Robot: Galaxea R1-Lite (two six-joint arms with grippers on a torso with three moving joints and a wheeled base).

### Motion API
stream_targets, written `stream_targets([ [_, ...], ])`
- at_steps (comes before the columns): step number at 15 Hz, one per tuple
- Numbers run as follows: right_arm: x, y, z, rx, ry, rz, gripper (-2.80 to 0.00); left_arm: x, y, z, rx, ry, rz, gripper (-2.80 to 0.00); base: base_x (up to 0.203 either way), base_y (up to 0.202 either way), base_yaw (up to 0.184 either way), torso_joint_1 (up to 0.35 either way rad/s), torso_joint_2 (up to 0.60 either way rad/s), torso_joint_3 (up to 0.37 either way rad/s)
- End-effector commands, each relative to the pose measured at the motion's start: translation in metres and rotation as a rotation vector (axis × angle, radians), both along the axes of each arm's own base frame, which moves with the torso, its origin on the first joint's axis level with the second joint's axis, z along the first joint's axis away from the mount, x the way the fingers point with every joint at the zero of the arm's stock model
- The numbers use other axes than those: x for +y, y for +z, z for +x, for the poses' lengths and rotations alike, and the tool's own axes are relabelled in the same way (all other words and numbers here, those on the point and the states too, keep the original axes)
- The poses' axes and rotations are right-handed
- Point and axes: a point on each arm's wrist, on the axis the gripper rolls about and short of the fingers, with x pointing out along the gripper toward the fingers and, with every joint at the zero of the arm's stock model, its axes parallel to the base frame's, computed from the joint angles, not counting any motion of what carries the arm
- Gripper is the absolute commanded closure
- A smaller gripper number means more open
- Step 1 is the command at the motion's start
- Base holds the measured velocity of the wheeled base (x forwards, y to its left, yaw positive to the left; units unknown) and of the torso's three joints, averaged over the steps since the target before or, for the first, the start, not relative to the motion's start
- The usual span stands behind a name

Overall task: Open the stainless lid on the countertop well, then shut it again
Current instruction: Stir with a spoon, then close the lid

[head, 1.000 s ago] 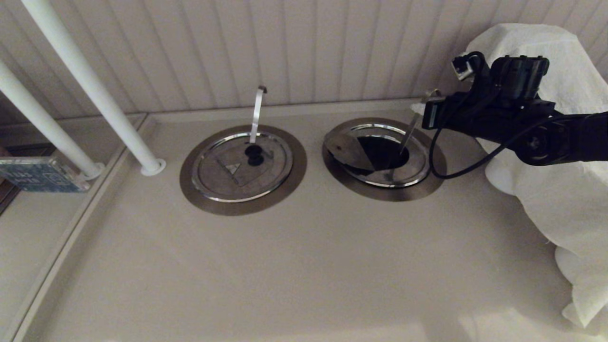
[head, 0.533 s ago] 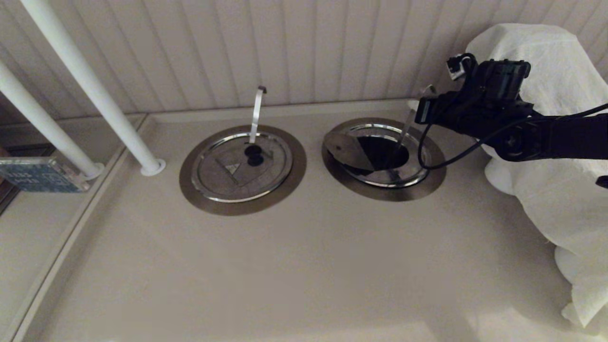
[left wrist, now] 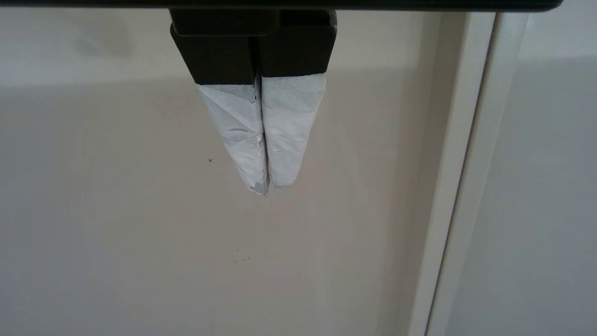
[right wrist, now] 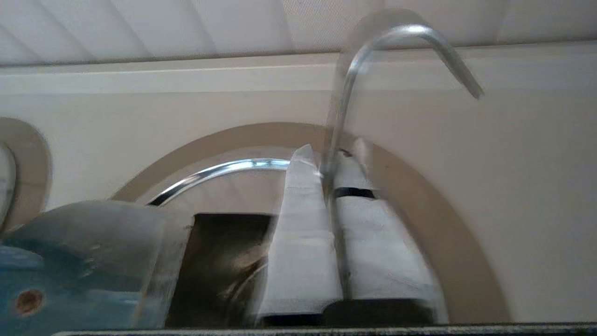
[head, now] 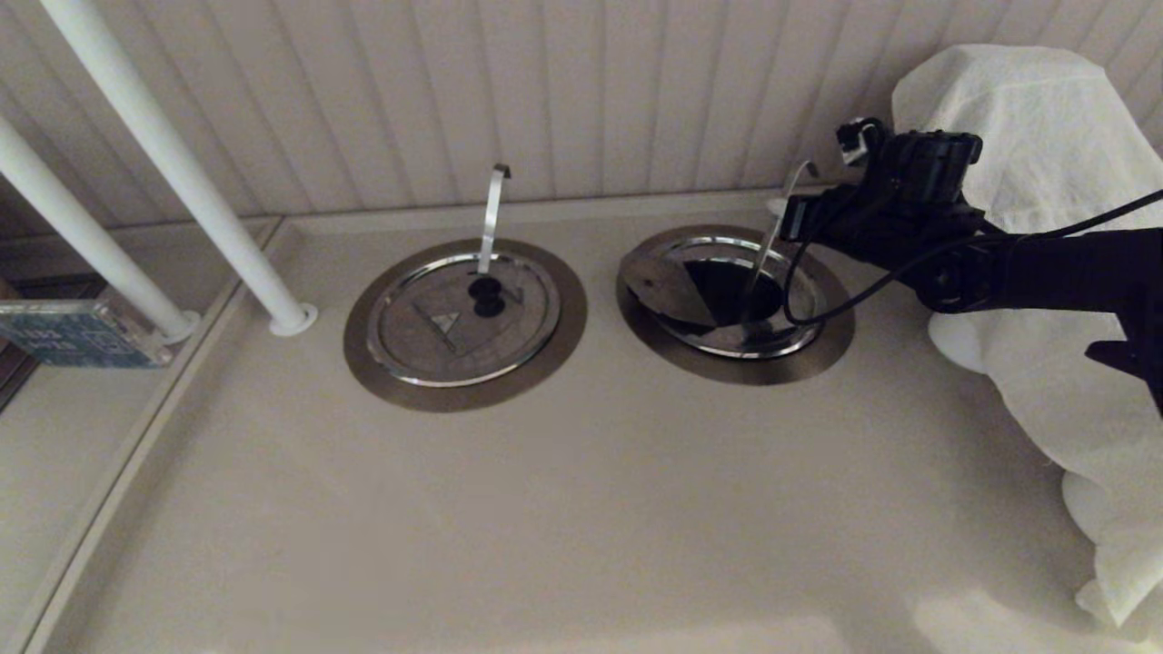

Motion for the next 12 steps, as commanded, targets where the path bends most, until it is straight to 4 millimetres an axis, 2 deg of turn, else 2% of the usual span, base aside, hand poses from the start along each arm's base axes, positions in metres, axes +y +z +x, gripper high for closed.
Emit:
stream_targets([
  [1,0.003,-0.003,0.007,-0.005,0.004,0.015,-2.8,0.0,0.0,0.0,0.001,0.001,0.0,0.0,0.0,0.0,0.0,0.0,0.0,0.0],
  [7,0.006,0.002,0.005,-0.017,-0.048,0.034,-2.8,0.0,0.0,0.0,0.001,0.001,0.0,0.0,0.0,0.0,0.0,0.0,0.0,0.0],
  [9,0.01,0.003,-0.008,0.009,-0.043,0.012,-2.8,0.0,0.0,0.0,0.001,0.001,0.0,0.0,0.0,0.0,0.0,0.0,0.0,0.0],
  [12,0.018,0.012,-0.037,0.021,-0.019,-0.112,-2.8,0.0,0.0,0.0,-0.001,0.001,0.0,0.0,0.0,0.0,0.0,0.0,0.0,0.0],
])
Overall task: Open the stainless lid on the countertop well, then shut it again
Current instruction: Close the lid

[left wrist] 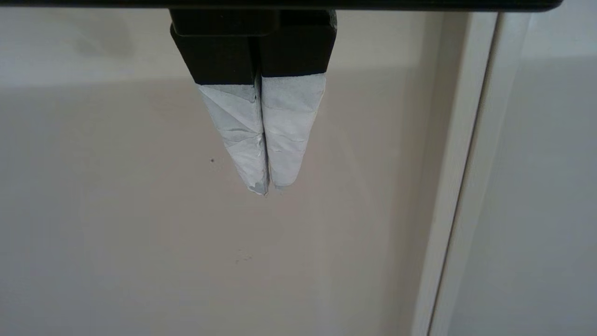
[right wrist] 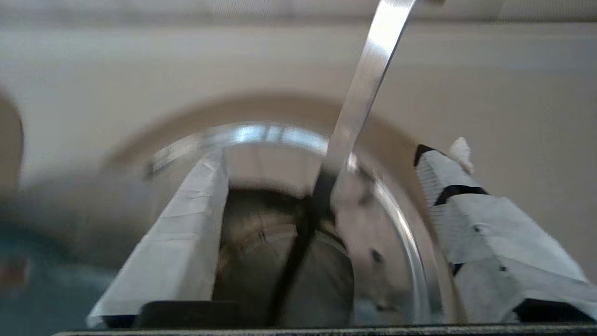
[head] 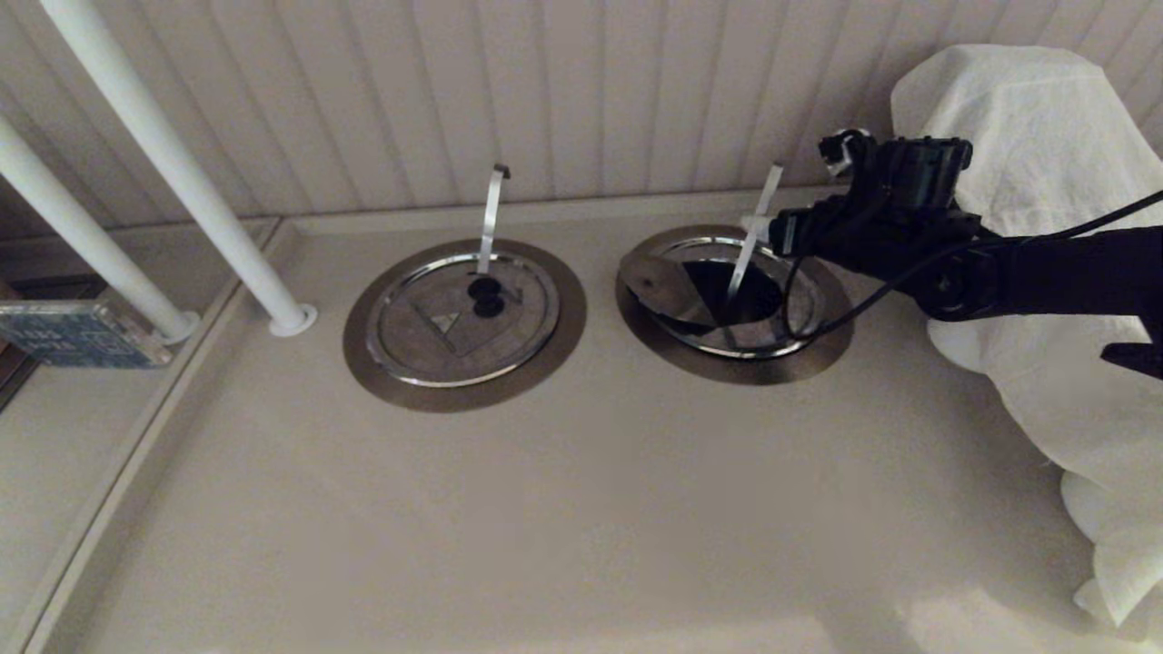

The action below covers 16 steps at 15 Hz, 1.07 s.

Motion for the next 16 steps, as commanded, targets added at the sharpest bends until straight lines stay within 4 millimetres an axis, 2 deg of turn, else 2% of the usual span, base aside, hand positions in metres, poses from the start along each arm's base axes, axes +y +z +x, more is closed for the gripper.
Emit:
stream_targets([
  [1,0.005,0.024,-0.029,-0.026,0.024,-0.03,-2.8,0.0,0.0,0.0,0.0,0.0,0.0,0.0,0.0,0.0,0.0,0.0,0.0,0.0],
  [4,0.015,0.047,-0.069,-0.021,0.069,-0.05,-2.8,0.0,0.0,0.0,0.0,0.0,0.0,0.0,0.0,0.0,0.0,0.0,0.0,0.0],
  [6,0.039,0.043,-0.094,0.028,0.145,-0.084,-2.8,0.0,0.0,0.0,-0.001,0.0,0.0,0.0,0.0,0.0,0.0,0.0,0.0,0.0],
  [8,0.059,0.027,-0.107,0.06,0.188,-0.192,-2.8,0.0,0.0,0.0,0.0,0.0,0.0,0.0,0.0,0.0,0.0,0.0,0.0,0.0],
  [11,0.087,-0.007,-0.105,0.103,0.141,-0.352,-2.8,0.0,0.0,0.0,0.0,0.0,0.0,0.0,0.0,0.0,0.0,0.0,0.0,0.0],
  [14,0.098,-0.017,-0.099,0.078,0.093,-0.393,-2.8,0.0,0.0,0.0,0.0,0.0,0.0,0.0,0.0,0.0,0.0,0.0,0.0,0.0],
  [16,0.105,-0.018,-0.098,0.033,0.052,-0.405,-2.8,0.0,0.0,0.0,0.0,0.0,0.0,0.0,0.0,0.0,0.0,0.0,0.0,0.0],
])
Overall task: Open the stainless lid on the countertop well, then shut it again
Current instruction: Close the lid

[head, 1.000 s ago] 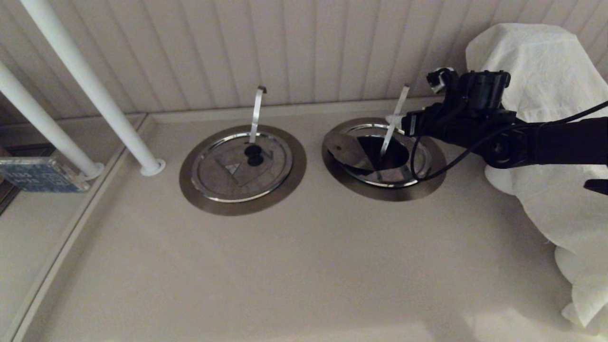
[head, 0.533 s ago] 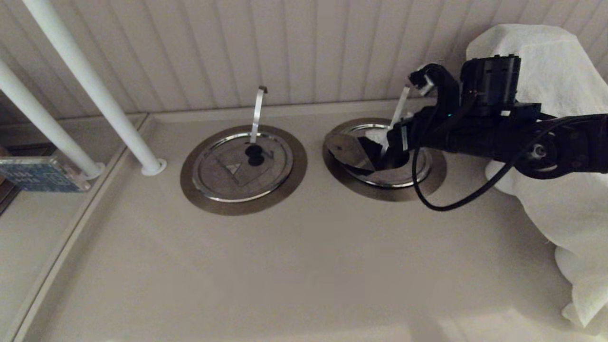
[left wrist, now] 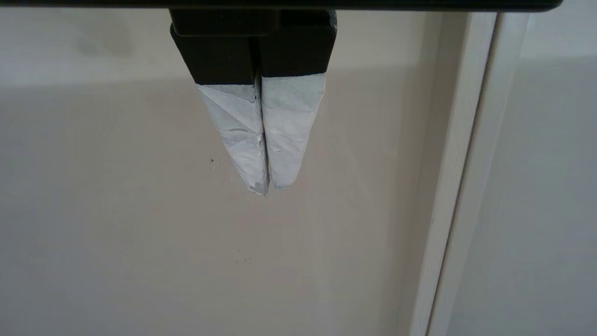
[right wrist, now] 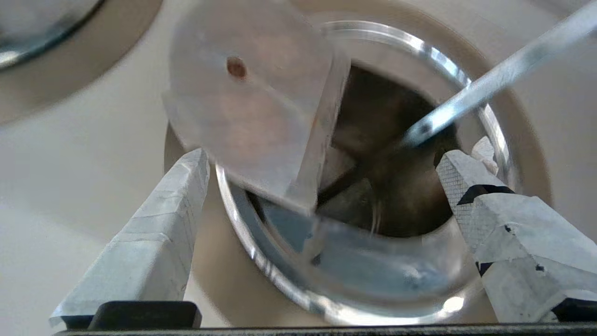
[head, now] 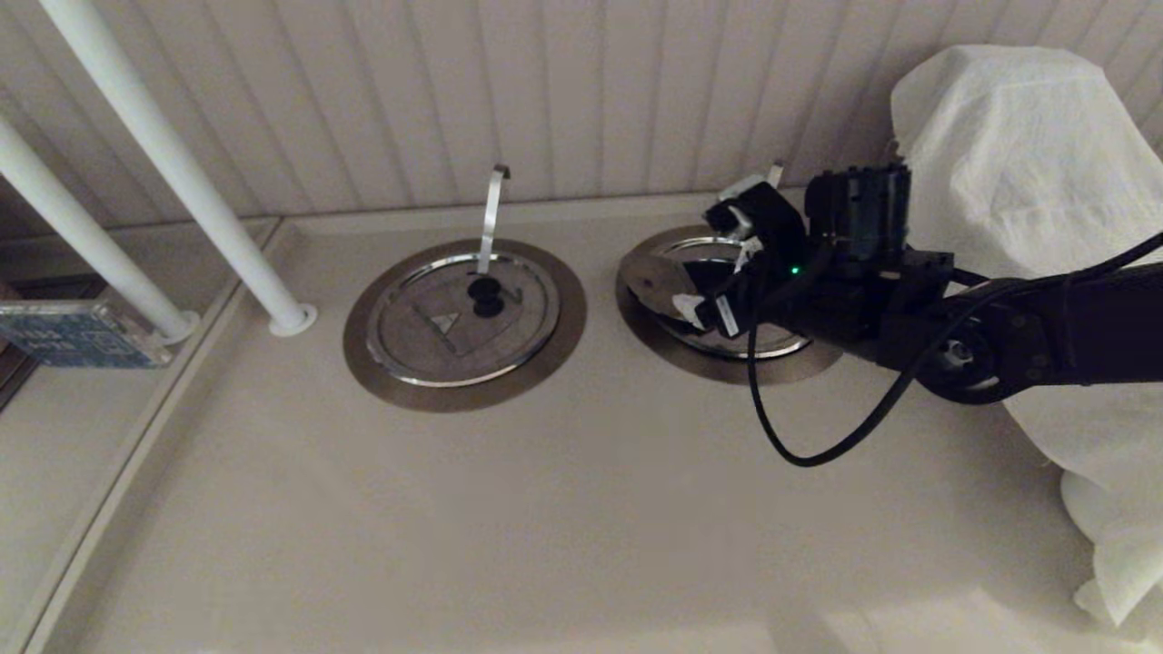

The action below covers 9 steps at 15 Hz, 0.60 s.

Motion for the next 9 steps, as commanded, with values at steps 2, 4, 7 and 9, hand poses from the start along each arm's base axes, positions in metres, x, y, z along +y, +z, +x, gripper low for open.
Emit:
stream_targets([
  [2,0.014,-0.015,0.002,-0.015,-0.009,-0.047,-2.8,0.0,0.0,0.0,0.001,0.001,0.0,0.0,0.0,0.0,0.0,0.0,0.0,0.0],
  [4,0.027,-0.023,0.002,-0.031,-0.019,-0.074,-2.8,0.0,0.0,0.0,0.001,0.001,0.0,0.0,0.0,0.0,0.0,0.0,0.0,0.0],
  [7,0.035,-0.029,-0.006,-0.027,0.007,-0.093,-2.8,0.0,0.0,0.0,0.001,0.001,0.0,0.0,0.0,0.0,0.0,0.0,0.0,0.0],
  [9,0.036,-0.031,-0.006,-0.024,0.01,-0.095,-2.8,0.0,0.0,0.0,0.001,0.001,0.0,0.0,0.0,0.0,0.0,0.0,0.0,0.0],
])
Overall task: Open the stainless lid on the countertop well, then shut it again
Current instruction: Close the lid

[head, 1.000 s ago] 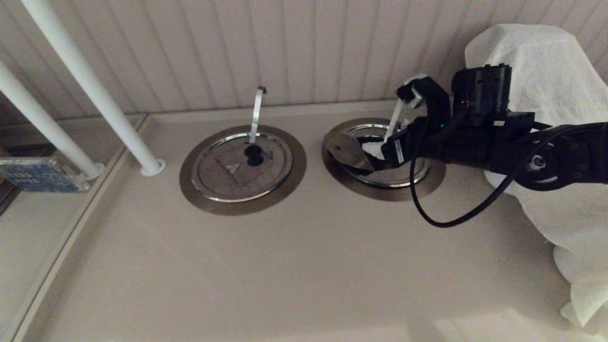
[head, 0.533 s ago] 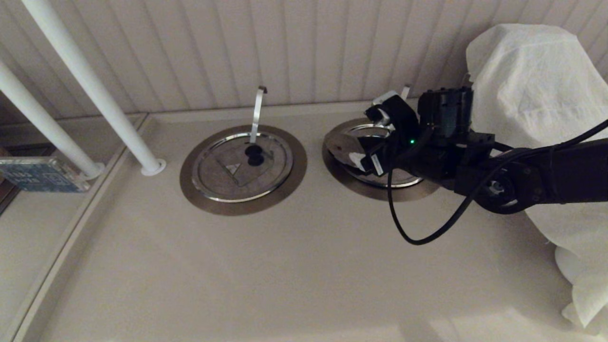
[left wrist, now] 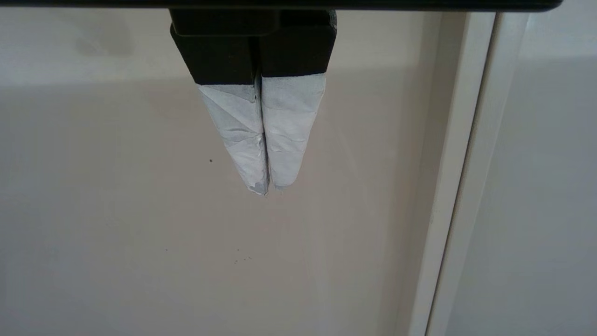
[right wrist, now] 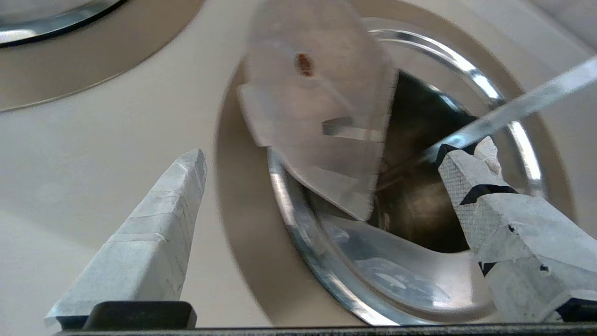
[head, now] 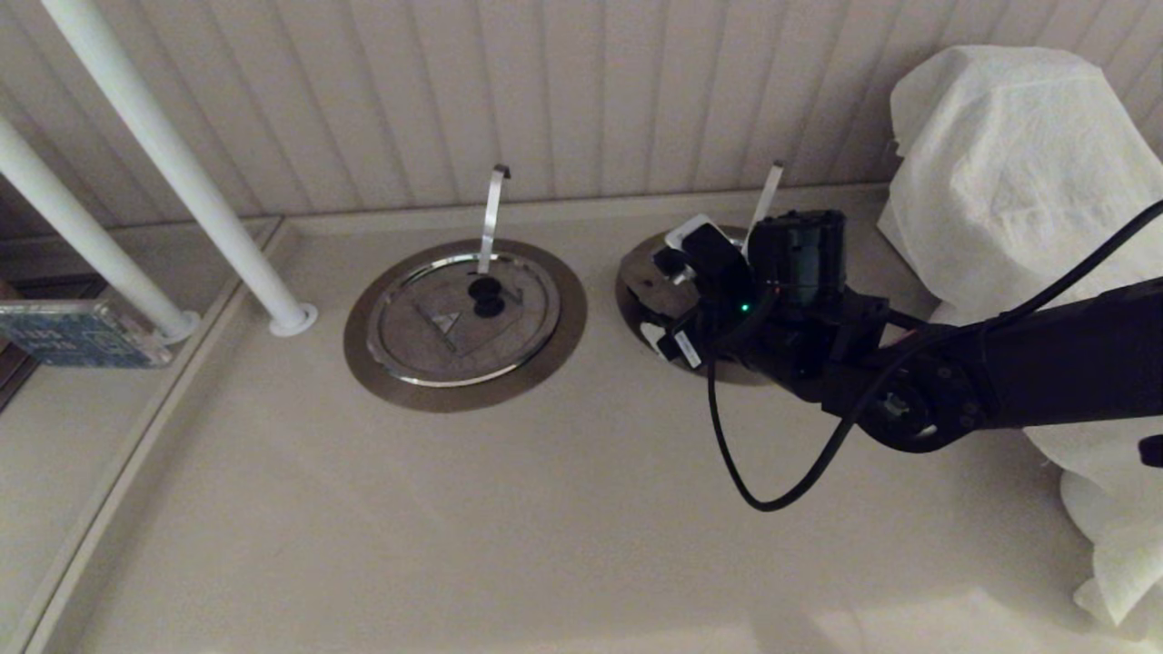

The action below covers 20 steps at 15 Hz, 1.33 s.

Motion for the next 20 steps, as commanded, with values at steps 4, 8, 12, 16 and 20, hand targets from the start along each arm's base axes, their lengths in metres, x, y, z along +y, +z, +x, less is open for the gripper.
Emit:
stream_targets([
  [4,0.009,-0.021,0.017,0.008,-0.005,-0.011,-2.8,0.0,0.0,0.0,0.001,0.001,0.0,0.0,0.0,0.0,0.0,0.0,0.0,0.0],
  [8,0.004,-0.024,0.041,-0.038,-0.069,0.003,-2.8,0.0,0.0,0.0,0.001,0.001,0.0,0.0,0.0,0.0,0.0,0.0,0.0,0.0],
  [12,-0.006,-0.015,0.045,-0.062,-0.095,0.019,-2.8,0.0,0.0,0.0,0.001,0.001,0.0,0.0,0.0,0.0,0.0,0.0,0.0,0.0],
  [16,-0.019,0.001,0.047,-0.101,-0.123,0.04,-2.8,0.0,0.0,0.0,0.001,0.001,0.0,0.0,0.0,0.0,0.0,0.0,0.0,0.0],
  [20,-0.039,0.022,0.047,-0.149,-0.168,0.064,-2.8,0.0,0.0,0.0,0.001,0.001,0.0,0.0,0.0,0.0,0.0,0.0,0.0,0.0],
])
